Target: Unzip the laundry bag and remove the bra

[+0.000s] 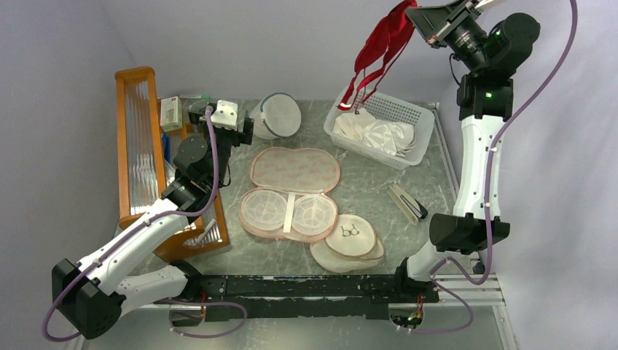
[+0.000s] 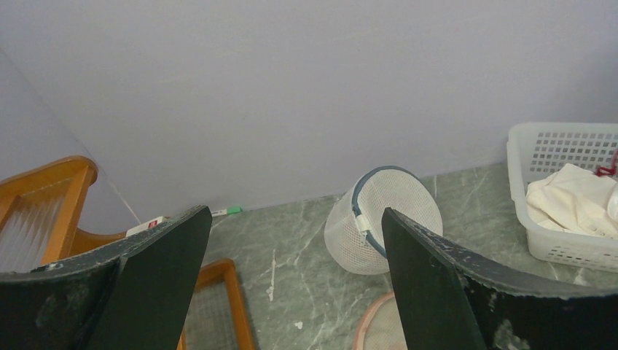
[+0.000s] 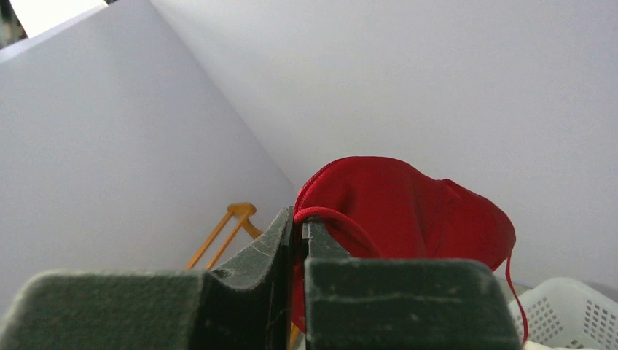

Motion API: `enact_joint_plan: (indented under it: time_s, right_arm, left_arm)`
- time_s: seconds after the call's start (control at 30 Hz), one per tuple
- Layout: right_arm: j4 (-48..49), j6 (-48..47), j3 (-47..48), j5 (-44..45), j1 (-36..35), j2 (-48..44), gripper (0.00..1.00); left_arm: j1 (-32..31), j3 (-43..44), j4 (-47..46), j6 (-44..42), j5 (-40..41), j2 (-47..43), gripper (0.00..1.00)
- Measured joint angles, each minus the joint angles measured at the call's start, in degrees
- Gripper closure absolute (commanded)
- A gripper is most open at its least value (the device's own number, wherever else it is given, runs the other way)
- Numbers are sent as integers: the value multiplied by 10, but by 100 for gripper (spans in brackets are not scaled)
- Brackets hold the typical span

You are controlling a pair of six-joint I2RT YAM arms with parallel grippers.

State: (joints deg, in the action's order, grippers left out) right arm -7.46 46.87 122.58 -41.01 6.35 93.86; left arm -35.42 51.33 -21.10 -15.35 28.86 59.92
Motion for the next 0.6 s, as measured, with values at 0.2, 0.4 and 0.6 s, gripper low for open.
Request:
enact_joint_plan:
  time_s: [0.2, 0.4, 0.6]
  right_arm:
    - [34, 22, -50, -10, 17, -16, 100]
    - [51, 23, -130, -10, 17, -19, 100]
    - [78, 35, -231, -9, 15, -18, 100]
  left_arm:
    - [1, 1, 0, 4, 0, 0, 1]
    - [1, 2, 2, 4, 0, 0, 1]
    - [1, 5, 2, 6, -1, 0, 1]
